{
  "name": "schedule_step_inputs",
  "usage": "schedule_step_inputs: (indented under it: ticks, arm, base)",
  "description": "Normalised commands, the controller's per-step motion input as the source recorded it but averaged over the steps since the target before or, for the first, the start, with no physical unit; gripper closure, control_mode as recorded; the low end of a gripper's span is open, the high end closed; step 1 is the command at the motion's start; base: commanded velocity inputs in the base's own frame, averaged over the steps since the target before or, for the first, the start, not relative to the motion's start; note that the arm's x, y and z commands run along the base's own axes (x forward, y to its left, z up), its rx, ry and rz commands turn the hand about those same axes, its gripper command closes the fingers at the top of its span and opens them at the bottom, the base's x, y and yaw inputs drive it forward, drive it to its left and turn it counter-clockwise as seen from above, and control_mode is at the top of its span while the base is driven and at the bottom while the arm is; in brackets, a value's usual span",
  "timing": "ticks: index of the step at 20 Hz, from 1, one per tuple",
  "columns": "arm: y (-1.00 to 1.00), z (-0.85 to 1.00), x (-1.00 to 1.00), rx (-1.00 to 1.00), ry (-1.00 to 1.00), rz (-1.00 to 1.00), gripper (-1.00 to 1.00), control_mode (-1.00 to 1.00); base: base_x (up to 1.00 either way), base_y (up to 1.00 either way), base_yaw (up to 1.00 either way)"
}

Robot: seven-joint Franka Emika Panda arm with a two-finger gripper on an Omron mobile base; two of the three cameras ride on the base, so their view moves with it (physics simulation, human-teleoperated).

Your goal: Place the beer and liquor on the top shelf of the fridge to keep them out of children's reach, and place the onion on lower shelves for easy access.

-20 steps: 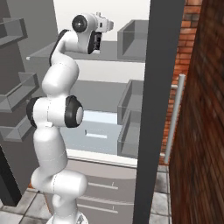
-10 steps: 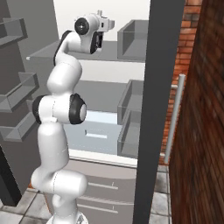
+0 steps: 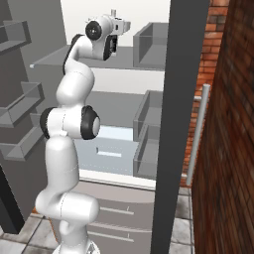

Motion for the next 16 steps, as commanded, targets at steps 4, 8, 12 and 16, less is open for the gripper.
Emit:
schedule_step_inputs:
  ticks: [4, 8, 12, 16]
  arm:
    - [0.03, 0.00, 0.00, -0.07, 0.08, 0.00, 1.00, -1.00]
    - [0.06, 0.00, 0.00, -0.08, 0.13, 0.00, 1.00, -1.00]
    - [0.07, 0.00, -0.03, -0.10, 0.07, 0.00, 1.00, -1.00]
    - [0.04, -0.04, -0.29, -0.12, 0.00, 0.00, 1.00, -1.00]
  base:
    - [0.00, 0.00, 0.00]
    - [0.00, 0.00, 0.00]
    - [0.00, 0.00, 0.00]
    - [0.00, 0.00, 0.00]
